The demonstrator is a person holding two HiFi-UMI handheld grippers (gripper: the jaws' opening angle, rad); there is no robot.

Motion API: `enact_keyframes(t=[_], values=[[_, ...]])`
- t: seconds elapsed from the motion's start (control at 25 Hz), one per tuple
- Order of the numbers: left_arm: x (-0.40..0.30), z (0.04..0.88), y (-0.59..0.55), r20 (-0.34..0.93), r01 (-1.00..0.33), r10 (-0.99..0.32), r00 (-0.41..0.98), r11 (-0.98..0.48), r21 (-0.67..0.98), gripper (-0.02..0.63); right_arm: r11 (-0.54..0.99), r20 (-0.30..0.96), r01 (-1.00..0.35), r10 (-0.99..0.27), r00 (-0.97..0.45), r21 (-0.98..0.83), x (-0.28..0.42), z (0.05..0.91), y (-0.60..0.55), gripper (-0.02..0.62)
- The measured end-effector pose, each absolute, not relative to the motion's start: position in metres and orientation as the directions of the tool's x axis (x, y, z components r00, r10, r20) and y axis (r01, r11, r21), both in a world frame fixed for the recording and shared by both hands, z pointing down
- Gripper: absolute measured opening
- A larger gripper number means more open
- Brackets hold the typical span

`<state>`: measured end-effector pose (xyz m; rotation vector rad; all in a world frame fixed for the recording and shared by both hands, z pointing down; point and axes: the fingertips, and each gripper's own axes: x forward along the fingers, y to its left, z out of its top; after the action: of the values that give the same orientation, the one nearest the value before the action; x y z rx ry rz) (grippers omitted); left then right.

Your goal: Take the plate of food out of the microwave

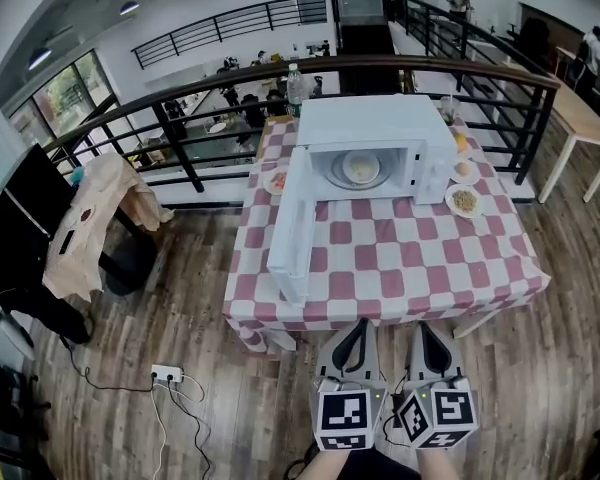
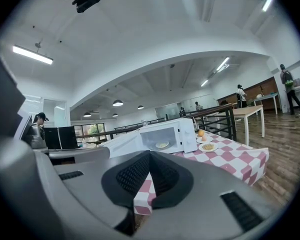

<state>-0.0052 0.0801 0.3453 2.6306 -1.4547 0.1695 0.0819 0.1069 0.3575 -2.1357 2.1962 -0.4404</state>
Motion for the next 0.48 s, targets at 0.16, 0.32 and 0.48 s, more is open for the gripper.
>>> enact_keyframes(t=[0.16, 0.32, 0.48], values=[[0.001, 0.348, 0.058, 0.163, -0.845, -0.83, 0.534, -0.53, 0.067, 0.011, -0.001, 0.168, -0.972, -0.985, -0.039, -0.235, 0.089, 0.36, 0.086, -0.006], [0.008, 0.349, 0.033, 0.152, -0.839, -0.825, 0.544, -0.54, 0.074, 0.011, -0.013, 0.163, -0.974, -0.986, -0.025, -0.227, 0.097, 0.361, 0.062, -0.008], [0.015, 0.353, 0.004, 0.15, -0.831, -0.818, 0.556, -0.549, 0.087, 0.011, -0.022, 0.161, -0.976, -0.987, -0.013, -0.215, 0.103, 0.362, 0.033, -0.008]])
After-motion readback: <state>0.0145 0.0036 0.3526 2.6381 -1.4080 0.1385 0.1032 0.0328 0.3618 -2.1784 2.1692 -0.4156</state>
